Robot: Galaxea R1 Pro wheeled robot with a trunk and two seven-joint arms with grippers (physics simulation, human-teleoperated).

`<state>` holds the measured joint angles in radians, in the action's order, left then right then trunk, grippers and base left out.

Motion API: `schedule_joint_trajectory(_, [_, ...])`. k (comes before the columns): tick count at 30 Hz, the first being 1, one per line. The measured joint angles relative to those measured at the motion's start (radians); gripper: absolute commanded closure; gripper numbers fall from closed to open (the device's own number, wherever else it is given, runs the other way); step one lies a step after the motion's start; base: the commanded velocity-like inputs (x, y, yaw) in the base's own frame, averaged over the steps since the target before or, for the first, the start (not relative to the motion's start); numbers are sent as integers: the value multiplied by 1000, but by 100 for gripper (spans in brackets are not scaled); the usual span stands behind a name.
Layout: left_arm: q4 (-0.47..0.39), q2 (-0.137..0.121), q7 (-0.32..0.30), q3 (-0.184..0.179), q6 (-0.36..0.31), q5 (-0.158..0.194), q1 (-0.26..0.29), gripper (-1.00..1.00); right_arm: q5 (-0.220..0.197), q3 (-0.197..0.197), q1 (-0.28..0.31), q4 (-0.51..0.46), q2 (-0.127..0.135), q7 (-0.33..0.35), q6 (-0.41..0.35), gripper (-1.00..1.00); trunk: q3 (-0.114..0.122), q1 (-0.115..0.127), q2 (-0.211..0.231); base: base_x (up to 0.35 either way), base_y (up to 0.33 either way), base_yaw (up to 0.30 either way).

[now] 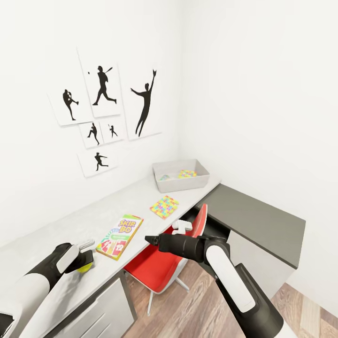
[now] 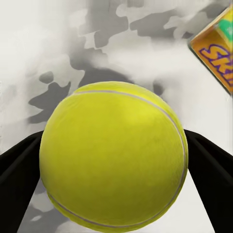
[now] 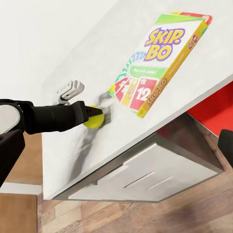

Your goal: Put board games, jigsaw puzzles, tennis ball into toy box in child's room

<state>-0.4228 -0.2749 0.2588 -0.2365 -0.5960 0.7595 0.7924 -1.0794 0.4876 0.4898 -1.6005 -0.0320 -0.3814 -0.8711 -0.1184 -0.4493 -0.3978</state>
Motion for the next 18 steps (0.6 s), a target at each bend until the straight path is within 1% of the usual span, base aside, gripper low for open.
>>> schedule_joint_trajectory(18, [0,0,0,0,-2,3,0,100,0,0,0,0,0,1,0,-100,29,0,0,0,0,0])
